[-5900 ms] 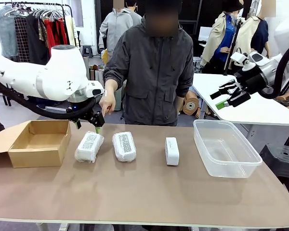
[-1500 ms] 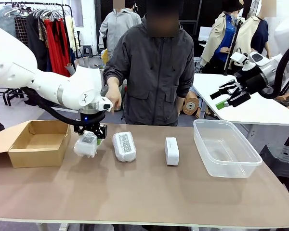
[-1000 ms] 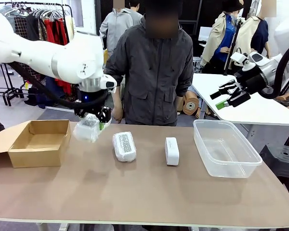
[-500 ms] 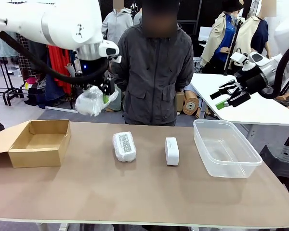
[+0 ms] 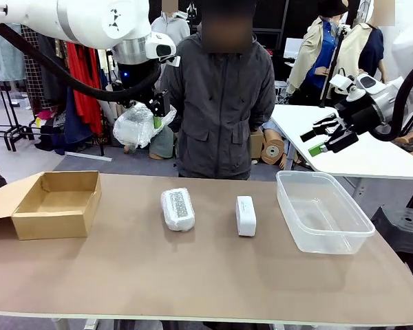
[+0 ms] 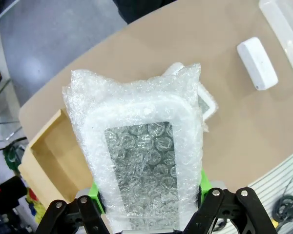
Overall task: Separate and place wrapped and unwrapped clocks.
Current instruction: Pick up the Digital clock indicated by the person, then if the picked Digital clock is wrapped, place it in the Package Box ; if not, place it in the Organizing box.
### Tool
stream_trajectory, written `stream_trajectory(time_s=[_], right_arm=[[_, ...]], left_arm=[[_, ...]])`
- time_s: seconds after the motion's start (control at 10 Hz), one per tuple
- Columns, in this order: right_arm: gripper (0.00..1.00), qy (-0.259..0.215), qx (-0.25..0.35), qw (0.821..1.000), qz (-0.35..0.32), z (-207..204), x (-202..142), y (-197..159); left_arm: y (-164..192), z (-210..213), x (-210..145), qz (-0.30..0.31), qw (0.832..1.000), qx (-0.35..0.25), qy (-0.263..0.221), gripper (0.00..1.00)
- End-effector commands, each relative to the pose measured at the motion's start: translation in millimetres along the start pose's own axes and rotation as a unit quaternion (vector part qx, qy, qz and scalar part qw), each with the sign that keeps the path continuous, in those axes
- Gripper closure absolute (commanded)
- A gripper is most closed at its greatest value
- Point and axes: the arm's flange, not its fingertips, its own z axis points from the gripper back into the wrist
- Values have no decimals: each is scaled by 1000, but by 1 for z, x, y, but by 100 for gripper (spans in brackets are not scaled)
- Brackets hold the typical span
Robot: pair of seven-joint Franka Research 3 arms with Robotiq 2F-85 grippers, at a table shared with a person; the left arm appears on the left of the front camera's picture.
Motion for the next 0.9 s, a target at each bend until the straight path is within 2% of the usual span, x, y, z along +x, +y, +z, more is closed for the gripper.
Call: stream_trajectory(time_s=[0.0, 0.8], right_arm=[[0, 0, 0, 1000, 2, 0, 2, 0], [0, 0, 0, 1000, 2, 0, 2, 0]], left_arm=[[1, 4, 0, 8, 1000, -12, 6, 100], [1, 4, 0, 8, 1000, -12, 6, 100]])
